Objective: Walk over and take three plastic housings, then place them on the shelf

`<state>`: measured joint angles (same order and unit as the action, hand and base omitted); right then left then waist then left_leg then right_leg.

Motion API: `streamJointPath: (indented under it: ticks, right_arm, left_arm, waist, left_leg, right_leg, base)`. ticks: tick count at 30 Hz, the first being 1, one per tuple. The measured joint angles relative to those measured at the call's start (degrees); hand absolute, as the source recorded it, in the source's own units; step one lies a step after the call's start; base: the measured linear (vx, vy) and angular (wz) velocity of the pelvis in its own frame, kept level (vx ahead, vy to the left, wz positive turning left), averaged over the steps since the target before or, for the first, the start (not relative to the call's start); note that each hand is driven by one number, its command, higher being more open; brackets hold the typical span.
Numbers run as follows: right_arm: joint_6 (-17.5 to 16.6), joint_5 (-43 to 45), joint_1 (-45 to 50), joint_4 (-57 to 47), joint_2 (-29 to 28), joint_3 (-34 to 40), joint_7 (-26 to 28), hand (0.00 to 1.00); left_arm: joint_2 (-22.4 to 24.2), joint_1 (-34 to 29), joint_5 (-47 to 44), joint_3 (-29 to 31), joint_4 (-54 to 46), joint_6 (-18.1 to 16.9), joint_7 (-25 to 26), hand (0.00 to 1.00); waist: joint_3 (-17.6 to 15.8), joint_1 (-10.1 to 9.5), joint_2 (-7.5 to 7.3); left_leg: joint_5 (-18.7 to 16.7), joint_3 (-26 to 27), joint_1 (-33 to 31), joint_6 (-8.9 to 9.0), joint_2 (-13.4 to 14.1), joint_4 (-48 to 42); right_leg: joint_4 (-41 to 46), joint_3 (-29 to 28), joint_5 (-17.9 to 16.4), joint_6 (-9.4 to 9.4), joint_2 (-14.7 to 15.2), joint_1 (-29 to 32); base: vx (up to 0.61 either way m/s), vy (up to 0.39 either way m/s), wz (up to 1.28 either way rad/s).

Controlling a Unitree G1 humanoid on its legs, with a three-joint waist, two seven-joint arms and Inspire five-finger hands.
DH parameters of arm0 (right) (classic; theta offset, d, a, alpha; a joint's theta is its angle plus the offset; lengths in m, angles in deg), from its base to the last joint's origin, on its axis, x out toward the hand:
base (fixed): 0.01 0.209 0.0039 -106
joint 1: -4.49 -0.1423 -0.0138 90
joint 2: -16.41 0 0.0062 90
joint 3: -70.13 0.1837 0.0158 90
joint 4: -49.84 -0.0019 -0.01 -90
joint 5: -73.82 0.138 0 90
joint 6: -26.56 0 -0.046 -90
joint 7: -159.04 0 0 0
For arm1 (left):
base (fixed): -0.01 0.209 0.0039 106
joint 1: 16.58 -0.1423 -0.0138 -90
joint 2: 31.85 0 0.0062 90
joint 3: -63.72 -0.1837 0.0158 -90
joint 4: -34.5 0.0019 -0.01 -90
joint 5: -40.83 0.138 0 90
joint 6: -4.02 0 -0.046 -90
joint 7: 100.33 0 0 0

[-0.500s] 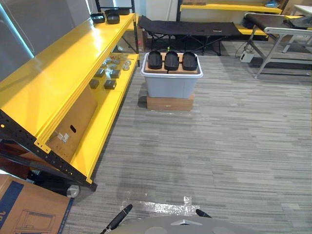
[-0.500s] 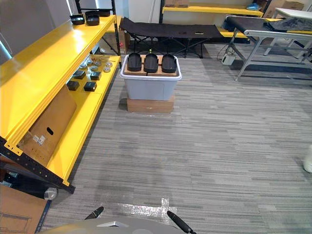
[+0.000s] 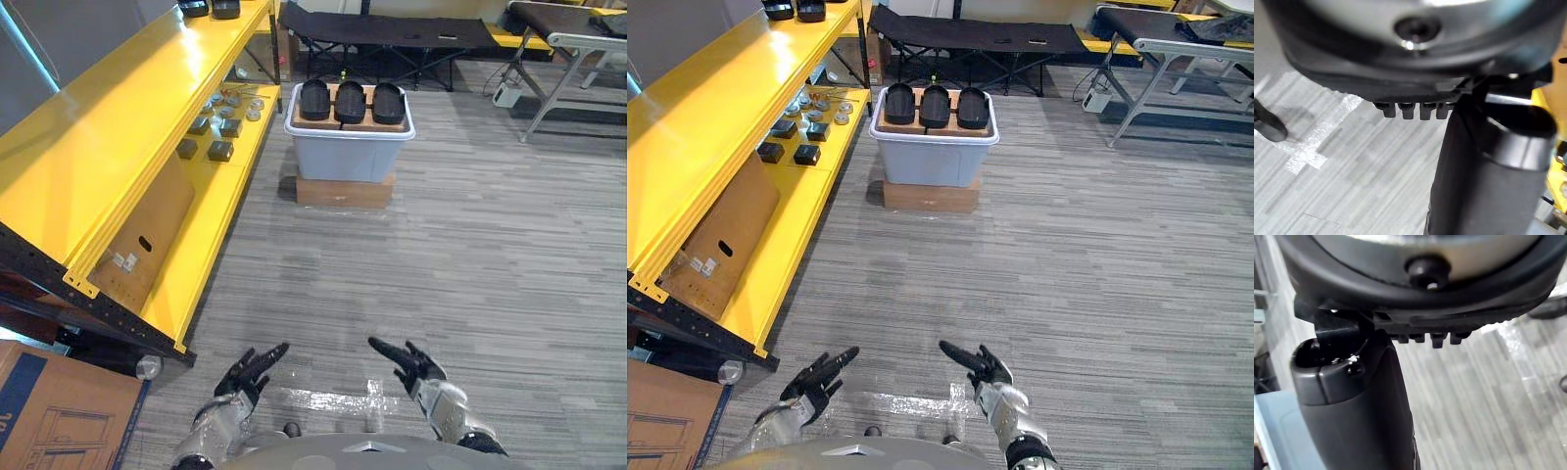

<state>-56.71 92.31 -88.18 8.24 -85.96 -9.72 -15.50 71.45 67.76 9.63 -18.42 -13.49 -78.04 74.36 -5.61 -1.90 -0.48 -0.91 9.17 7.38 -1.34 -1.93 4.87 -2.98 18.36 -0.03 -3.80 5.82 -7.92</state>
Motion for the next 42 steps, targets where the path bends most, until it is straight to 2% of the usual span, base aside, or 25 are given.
streamJointPath:
  ticks: [8, 14, 18, 19, 20, 21, 22, 23, 24, 25, 26, 28, 29, 30, 31, 33, 34, 36, 37, 38, 39, 40, 41, 42]
  right_arm:
    - [-0.15, 0.51, 0.21, -0.03, -0.03, -0.84, -2.70, 1.00]
    - [-4.61, 1.07, 2.29, -2.29, -0.85, -0.51, -6.53, 1.00]
    - [-4.81, 1.04, 3.11, -4.51, -1.23, -0.50, -7.70, 1.00]
    - [-4.81, 1.08, 3.25, -4.80, -1.24, -0.31, -8.51, 1.00]
    - [-4.89, 1.71, 3.56, -5.48, -1.31, 0.08, -9.58, 1.00]
    - [-5.05, 2.81, 4.25, -6.05, -1.25, 0.79, -10.11, 1.00]
    - [-5.07, 2.80, 4.34, -6.05, -1.18, 1.12, -10.33, 1.00]
    - [-5.49, 2.81, 4.57, -6.05, -1.29, 1.09, -10.66, 1.00]
    - [-5.89, 2.84, 4.71, -6.04, -1.50, 0.94, -10.66, 1.00]
    - [-6.21, 3.42, 5.11, -6.02, -1.94, 0.50, -10.63, 1.00]
    - [-6.24, 4.61, 6.08, -6.03, -2.26, 0.33, -10.10, 1.00]
    - [-6.24, 4.87, 7.42, -6.04, -2.70, 0.34, -9.44, 1.00]
    - [-6.32, 4.86, 8.30, -6.12, -3.09, 0.32, -9.21, 1.00]
    - [-6.41, 4.85, 8.85, -6.13, -3.28, 0.35, -9.19, 1.00]
    - [-6.47, 4.85, 10.12, -6.13, -3.46, 0.38, -9.13, 1.00]
    - [-6.46, 4.86, 11.24, -6.11, -3.45, 0.42, -8.86, 1.00]
    - [-6.46, 4.91, 11.48, -6.09, -3.27, 0.44, -8.66, 1.00]
    - [-6.47, 5.10, 11.73, -6.25, -2.01, 0.19, -8.02, 1.00]
    - [-6.66, 5.36, 11.44, -6.48, -1.53, -0.09, -7.63, 1.00]
    - [-7.02, 5.58, 10.84, -6.57, -1.18, -0.21, -7.30, 1.00]
    - [-7.53, 5.51, 10.92, -7.55, -1.35, -0.24, -6.85, 1.00]
    - [-7.90, 5.47, 11.19, -7.93, -1.72, -0.26, -6.55, 1.00]
    - [-8.68, 5.40, 11.34, -7.89, -1.97, -0.18, -6.05, 1.00]
    - [-8.97, 5.21, 11.02, -7.78, -2.22, -0.13, -5.85, 1.00]
  left_arm:
    - [0.01, -0.16, -2.87, -0.23, -1.75, -0.44, 2.11, 1.00]
    - [0.30, -3.62, -3.12, -0.15, -6.58, -3.94, 4.17, 1.00]
    - [0.85, -6.16, -4.10, -0.02, -9.87, -4.03, 4.79, 1.00]
    - [1.04, -6.33, -4.42, 0.02, -10.13, -3.92, 5.00, 1.00]
    - [1.38, -6.30, -5.33, 0.25, -10.15, -3.62, 5.09, 1.00]
    - [2.23, -6.29, -5.43, 0.76, -10.16, -3.10, 5.06, 1.00]
    - [2.77, -6.33, -5.51, 1.11, -10.16, -2.95, 5.03, 1.00]
    - [2.92, -6.44, -6.34, 1.16, -10.24, -2.93, 4.67, 1.00]
    - [2.83, -6.53, -6.48, 1.22, -10.43, -2.93, 4.44, 1.00]
    - [2.92, -7.00, -6.46, 1.28, -10.90, -2.93, 4.40, 1.00]
    - [2.82, -7.18, -6.40, 1.16, -10.99, -2.88, 4.40, 1.00]
    - [2.67, -7.13, -6.44, 1.15, -11.26, -2.92, 4.22, 1.00]
    - [2.56, -7.00, -6.42, 0.96, -11.42, -2.92, 3.65, 1.00]
    - [2.54, -6.98, -6.42, 0.71, -11.57, -2.92, 3.36, 1.00]
    - [2.34, -7.02, -6.29, -0.72, -11.89, -2.90, 3.16, 1.00]
    - [2.47, -7.20, -6.11, -1.47, -11.89, -2.88, 3.07, 1.00]
    - [2.74, -7.26, -6.16, -1.56, -11.89, -2.86, 3.05, 1.00]
    - [4.42, -9.05, -6.35, -2.48, -11.93, -2.83, 3.23, 1.00]
    - [4.34, -8.97, -6.46, -2.45, -12.07, -2.85, 3.36, 1.00]
    - [5.08, -8.33, -6.53, -2.45, -12.05, -2.85, 3.52, 1.00]
    - [5.65, -8.28, -6.87, -2.34, -12.10, -2.89, 3.52, 1.00]
    - [5.71, -8.14, -6.97, -2.45, -12.08, -2.80, 3.44, 1.00]
    - [5.76, -7.94, -7.00, -2.43, -11.94, -2.52, 3.35, 1.00]
    - [5.59, -7.40, -7.24, -2.41, -11.43, -1.97, 3.25, 1.00]
  waist:
    - [-1.53, 0.78, -0.40]
    - [-1.63, 0.76, -0.28]
    - [-1.69, 0.64, -0.13]
    - [-1.79, 0.52, -0.02]
    - [-2.42, 0.61, -0.06]
    - [-3.11, 0.77, 0.09]
    - [-3.52, 0.75, 0.38]
    - [-4.50, 0.71, 0.32]
    - [-5.13, 0.62, -0.04]
    - [-6.04, 0.76, -0.46]
    - [-6.23, 1.01, -0.74]
    - [-6.28, 1.95, -0.54]
    - [-6.27, 2.53, -0.54]
    - [-6.19, 2.69, -0.75]
    - [-5.92, 2.46, -1.65]
    - [-5.73, 2.40, -2.25]
    - [-5.46, 2.59, -2.36]
    - [-2.78, 3.09, 1.49]
    - [-2.39, 3.19, 2.39]
    - [-1.99, 2.89, 3.64]
    - [-2.12, 2.39, 4.04]
    - [-2.36, 2.29, 4.30]
    - [-2.67, 2.07, 3.85]
    - [-3.16, 1.69, 2.65]
  left_leg:
    - [-0.03, 0.63, 0.16, 0.03, 0.02, -0.06]
    - [-0.11, 1.10, 0.79, 0.12, 0.07, -0.08]
    - [-0.41, 1.31, 1.12, 0.15, 0.04, -0.09]
    - [-1.08, 1.26, 1.05, 0.35, 0.01, -0.20]
    - [-2.10, 0.84, 0.85, -0.19, -0.28, -1.40]
    - [-2.99, 0.46, 0.86, -0.64, -0.48, -2.86]
    - [-3.48, 0.52, 0.86, -0.81, -0.26, -3.87]
    - [-4.45, 1.06, 0.95, -1.22, -0.04, -5.71]
    - [-4.95, 1.42, 1.24, -1.66, -0.14, -6.41]
    - [-6.00, 1.62, 1.71, -2.02, -0.17, -7.52]
    - [-6.77, 1.41, 1.84, -2.28, 0.21, -8.61]
    - [-7.70, 0.14, 1.27, -2.18, 1.67, -10.01]
    - [-7.97, -0.91, 0.98, -1.74, 2.25, -10.05]
    - [-8.17, -1.21, 0.94, -1.42, 2.21, -10.04]
    - [-9.44, -1.74, 1.00, -0.72, 1.25, -10.73]
    - [-12.00, -2.72, 1.35, -0.23, 0.38, -13.20]
    - [-13.78, -3.46, 1.75, 0.10, 0.49, -14.96]
    - [-17.22, -4.10, 2.08, 2.63, 3.83, -19.30]
    - [-18.31, -4.62, -0.53, 3.01, 5.02, -25.91]
    - [-17.20, -4.70, -7.32, 4.89, 8.02, -41.06]
    - [-13.78, -3.82, -12.53, 5.90, 11.44, -53.65]
    - [-13.54, -3.23, -14.45, 5.63, 13.12, -58.37]
    - [-13.71, -2.55, -17.26, 5.33, 14.64, -63.64]
    - [-14.02, -2.33, -19.09, 5.30, 13.67, -62.35]
  right_leg:
    - [-0.05, -0.53, 0.04, 0.02, -0.01, 0.02]
    - [0.41, -1.24, 0.13, 0.02, 0.02, -0.14]
    - [1.62, -1.64, -0.05, 0.10, 0.19, 0.22]
    - [3.69, -1.60, -1.04, 0.30, 0.54, 1.33]
    - [9.01, -1.54, -3.45, -0.01, 1.75, 3.18]
    - [16.55, -1.59, -5.33, -1.17, 3.13, 5.90]
    - [21.69, -1.70, -5.48, -1.40, 3.69, 8.15]
    - [32.25, -1.55, -5.05, -1.28, 5.32, 12.90]
    - [36.79, -1.28, -4.39, -0.68, 6.52, 14.93]
    - [43.54, -1.01, -3.78, 0.79, 8.47, 17.94]
    - [44.19, -1.48, -5.72, 1.06, 7.84, 19.09]
    - [35.62, -1.95, -6.67, 0.56, 4.67, 19.26]
    - [26.46, -2.52, -5.39, -0.82, 2.38, 18.93]
    - [22.12, -3.06, -4.47, -2.00, 1.59, 18.73]
    - [16.40, -4.05, -1.93, -0.73, 1.28, 18.72]
    - [16.93, -4.54, -2.78, 1.68, 1.93, 18.76]
    - [18.79, -4.62, -1.97, 3.40, 1.92, 18.63]
    - [19.72, -2.76, -3.09, 4.93, -1.02, 17.19]
    - [19.28, -2.51, -3.14, 5.03, -1.98, 16.55]
    - [17.98, -1.81, -3.47, 5.59, -3.43, 14.58]
    - [15.34, -0.93, -3.54, 6.65, -5.31, 11.05]
    - [14.35, -0.65, -3.65, 7.32, -6.28, 9.17]
    - [12.35, 0.19, -4.15, 8.17, -7.24, 5.46]
    - [10.53, 0.08, -4.44, 8.60, -7.16, 2.54]
  base:
    - [-0.01, -0.005, -0.02]
    - [-0.03, -0.009, -0.04]
    - [-0.06, 0.000, -0.07]
    - [-0.06, 0.017, 0.02]
    - [-0.04, 0.022, 0.10]
    - [-0.05, 0.042, 0.12]
    - [-0.05, 0.061, 0.00]
    - [-0.06, 0.069, -0.12]
    - [-0.05, 0.070, -0.17]
    - [0.01, 0.047, -0.11]
    - [0.07, 0.036, -0.02]
    - [0.11, -0.008, 0.24]
    - [0.11, -0.046, 0.36]
    - [0.23, -0.116, 0.38]
    - [0.29, -0.174, 0.28]
    - [0.28, -0.189, 0.31]
    - [0.26, -0.181, 0.34]
    - [0.39, -0.199, 0.23]
    - [0.43, -0.149, 0.10]
    - [0.47, -0.131, 0.11]
    - [0.46, -0.157, 0.10]
    - [0.51, -0.171, 0.17]
    - [0.47, -0.162, 0.17]
    - [0.52, -0.174, 0.07]
